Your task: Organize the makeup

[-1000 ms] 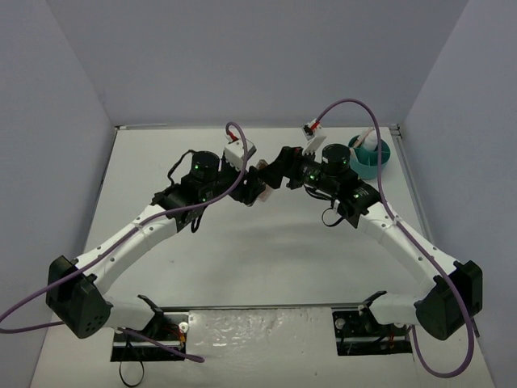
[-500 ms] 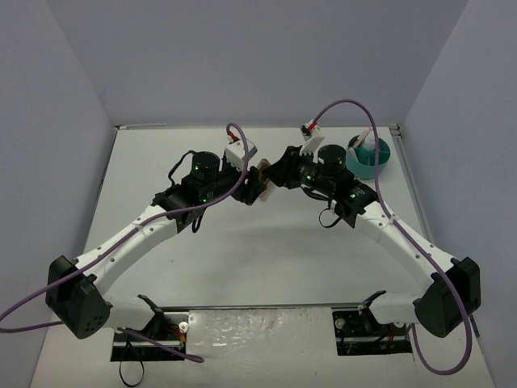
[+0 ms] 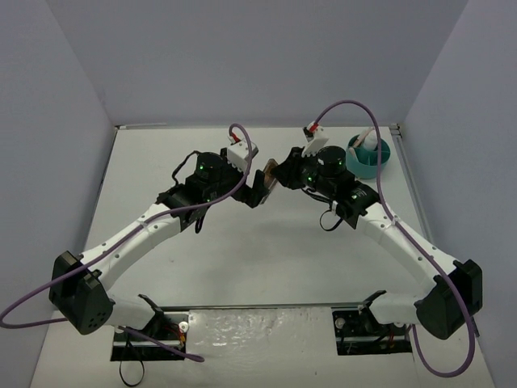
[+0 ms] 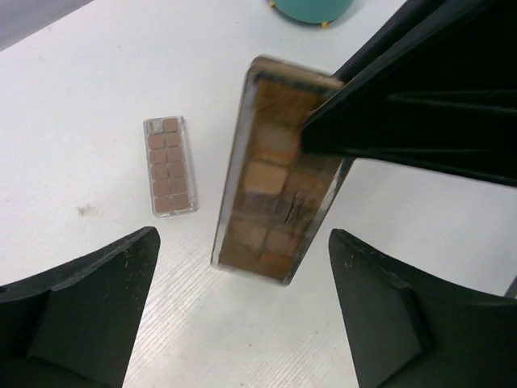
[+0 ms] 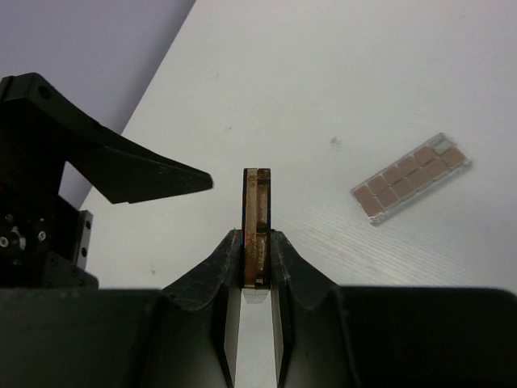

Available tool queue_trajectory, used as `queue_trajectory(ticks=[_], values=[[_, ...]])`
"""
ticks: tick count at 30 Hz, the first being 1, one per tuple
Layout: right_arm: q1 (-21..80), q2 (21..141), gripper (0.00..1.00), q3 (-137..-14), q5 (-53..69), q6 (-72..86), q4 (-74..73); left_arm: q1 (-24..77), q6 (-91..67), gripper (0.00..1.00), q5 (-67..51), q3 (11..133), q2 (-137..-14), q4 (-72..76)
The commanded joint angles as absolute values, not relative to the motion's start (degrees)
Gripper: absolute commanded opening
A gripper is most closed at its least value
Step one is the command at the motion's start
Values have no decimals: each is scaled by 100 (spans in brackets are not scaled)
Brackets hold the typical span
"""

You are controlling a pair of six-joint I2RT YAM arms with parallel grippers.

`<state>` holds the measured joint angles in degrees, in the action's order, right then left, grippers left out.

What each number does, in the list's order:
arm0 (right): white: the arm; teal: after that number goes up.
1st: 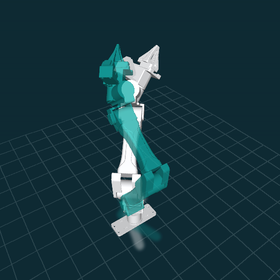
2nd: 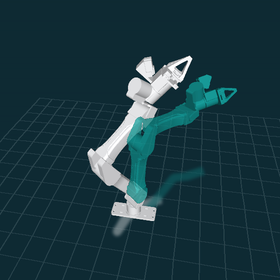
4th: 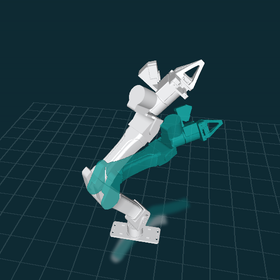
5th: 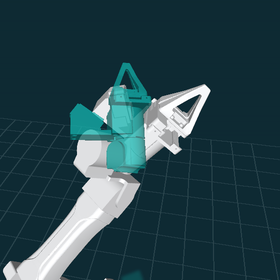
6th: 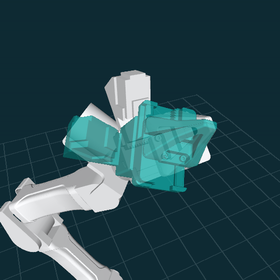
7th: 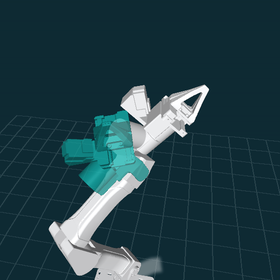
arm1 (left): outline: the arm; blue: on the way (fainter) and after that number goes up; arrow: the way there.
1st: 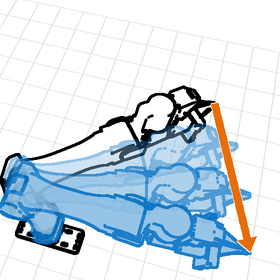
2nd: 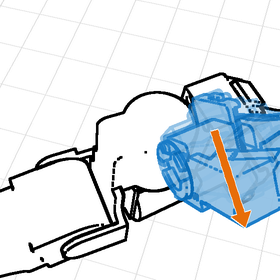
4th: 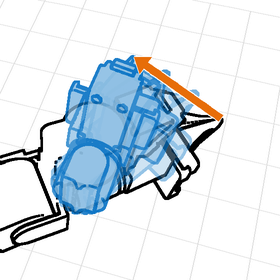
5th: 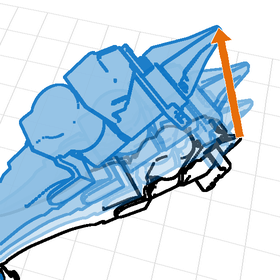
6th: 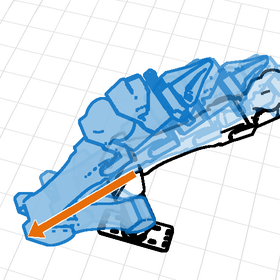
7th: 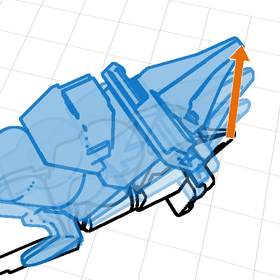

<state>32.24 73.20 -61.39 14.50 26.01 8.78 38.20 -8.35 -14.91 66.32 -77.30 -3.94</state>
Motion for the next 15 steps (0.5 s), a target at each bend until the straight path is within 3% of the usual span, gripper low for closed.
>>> queue_trajectory(ticks=[1,9,15], values=[[3105,6863,0,-6387,247,2174,800,3811,-995,97,-607,7120,-7591,-518],[2096,6709,0,-6424,-1551,2179,118,3431,-1567,97,1020,7744,-7405,-2307],[1164,6996,0,-6745,-2685,2052,18,2566,-1876,97,998,7870,-6978,-3564]])
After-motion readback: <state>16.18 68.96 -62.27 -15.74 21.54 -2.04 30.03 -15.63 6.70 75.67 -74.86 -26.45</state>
